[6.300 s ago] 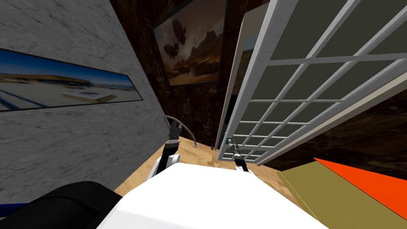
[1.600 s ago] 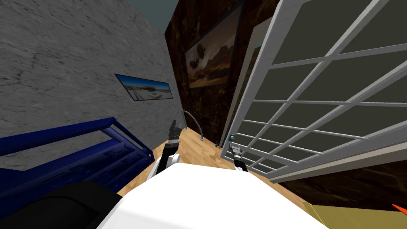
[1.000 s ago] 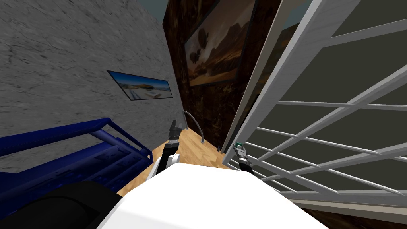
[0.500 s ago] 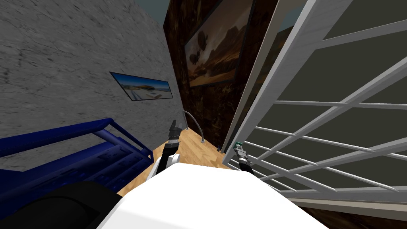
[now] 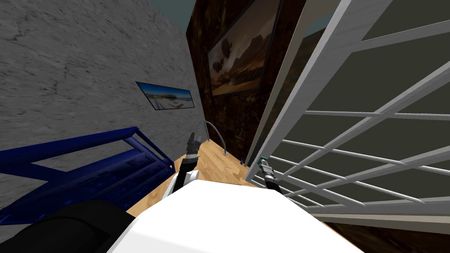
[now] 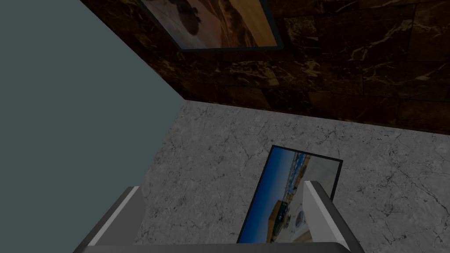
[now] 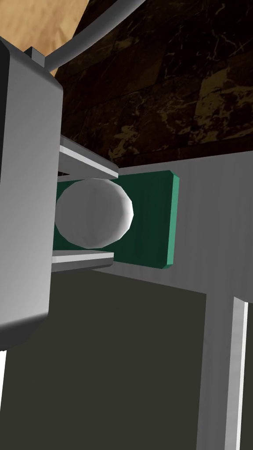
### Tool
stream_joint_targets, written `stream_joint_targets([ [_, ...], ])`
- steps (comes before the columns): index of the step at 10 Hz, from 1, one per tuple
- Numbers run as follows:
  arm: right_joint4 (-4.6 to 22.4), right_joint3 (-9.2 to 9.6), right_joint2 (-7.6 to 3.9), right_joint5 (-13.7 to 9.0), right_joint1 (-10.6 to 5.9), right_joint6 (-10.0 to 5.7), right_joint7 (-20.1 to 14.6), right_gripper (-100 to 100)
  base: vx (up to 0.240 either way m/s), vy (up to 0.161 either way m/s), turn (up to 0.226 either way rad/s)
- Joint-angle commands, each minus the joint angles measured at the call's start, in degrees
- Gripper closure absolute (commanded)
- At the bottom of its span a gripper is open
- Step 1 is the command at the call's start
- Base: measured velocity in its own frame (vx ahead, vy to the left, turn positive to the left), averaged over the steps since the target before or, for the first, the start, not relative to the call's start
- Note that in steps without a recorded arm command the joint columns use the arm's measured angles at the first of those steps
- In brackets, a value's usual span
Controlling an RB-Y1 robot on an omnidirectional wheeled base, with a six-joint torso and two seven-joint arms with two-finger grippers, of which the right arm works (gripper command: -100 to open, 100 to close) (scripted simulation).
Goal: Pull the door open
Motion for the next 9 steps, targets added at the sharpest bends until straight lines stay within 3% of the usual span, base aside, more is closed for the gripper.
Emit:
stream_joint_targets([
  [1, -0.6, 1.59, -0.84, 0.7, 0.74, -0.36, -1.9, 100, -0.219, -0.014, 0.094],
  [5, -1.4, 4.22, -2.54, 2.0, 1.83, -1.08, -4.9, 100, -0.235, -0.037, 0.088],
  [6, -1.4, 3.86, -2.29, 1.9, 1.70, -0.80, -4.3, 100, -0.100, 0.002, 0.017],
  [9, -1.6, 6.07, -3.95, 3.2, 2.98, -2.55, -6.9, 100, -0.209, -0.031, 0.116],
])
